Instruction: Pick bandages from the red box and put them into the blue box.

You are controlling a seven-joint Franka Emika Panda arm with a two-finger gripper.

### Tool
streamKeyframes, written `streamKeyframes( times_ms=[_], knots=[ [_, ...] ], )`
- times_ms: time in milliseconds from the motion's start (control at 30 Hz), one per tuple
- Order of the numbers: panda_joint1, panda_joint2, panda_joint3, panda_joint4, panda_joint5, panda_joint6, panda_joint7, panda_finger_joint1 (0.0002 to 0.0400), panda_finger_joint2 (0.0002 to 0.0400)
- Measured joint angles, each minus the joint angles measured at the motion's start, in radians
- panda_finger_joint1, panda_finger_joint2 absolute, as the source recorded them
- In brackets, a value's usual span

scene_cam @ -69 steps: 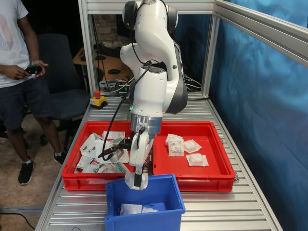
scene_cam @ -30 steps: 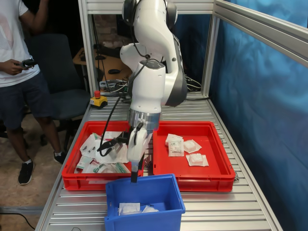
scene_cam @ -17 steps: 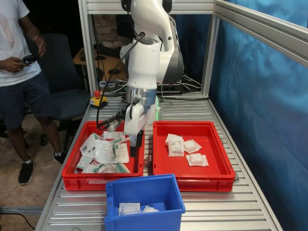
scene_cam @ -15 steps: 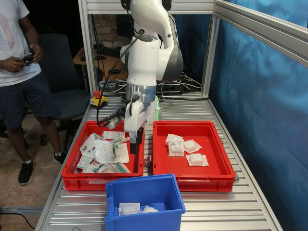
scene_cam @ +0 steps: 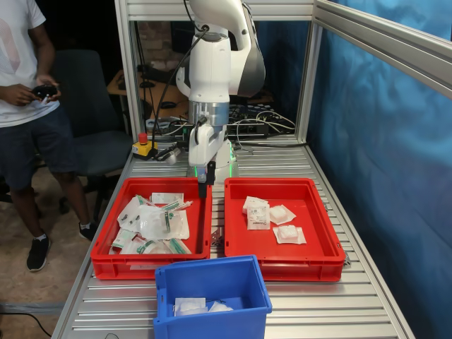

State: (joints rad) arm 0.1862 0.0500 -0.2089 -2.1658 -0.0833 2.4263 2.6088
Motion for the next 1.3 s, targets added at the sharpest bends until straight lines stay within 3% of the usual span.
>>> streamKeyframes(
  times_ms=[433,1300],
  knots=[
    [0.005,-0.098,0.016,-0.114,0.0,-0.001,0.0,0.04,0.04],
    [0.008,-0.107,0.018,-0.191,0.0,-0.001,0.0,0.04,0.04]
  ],
)
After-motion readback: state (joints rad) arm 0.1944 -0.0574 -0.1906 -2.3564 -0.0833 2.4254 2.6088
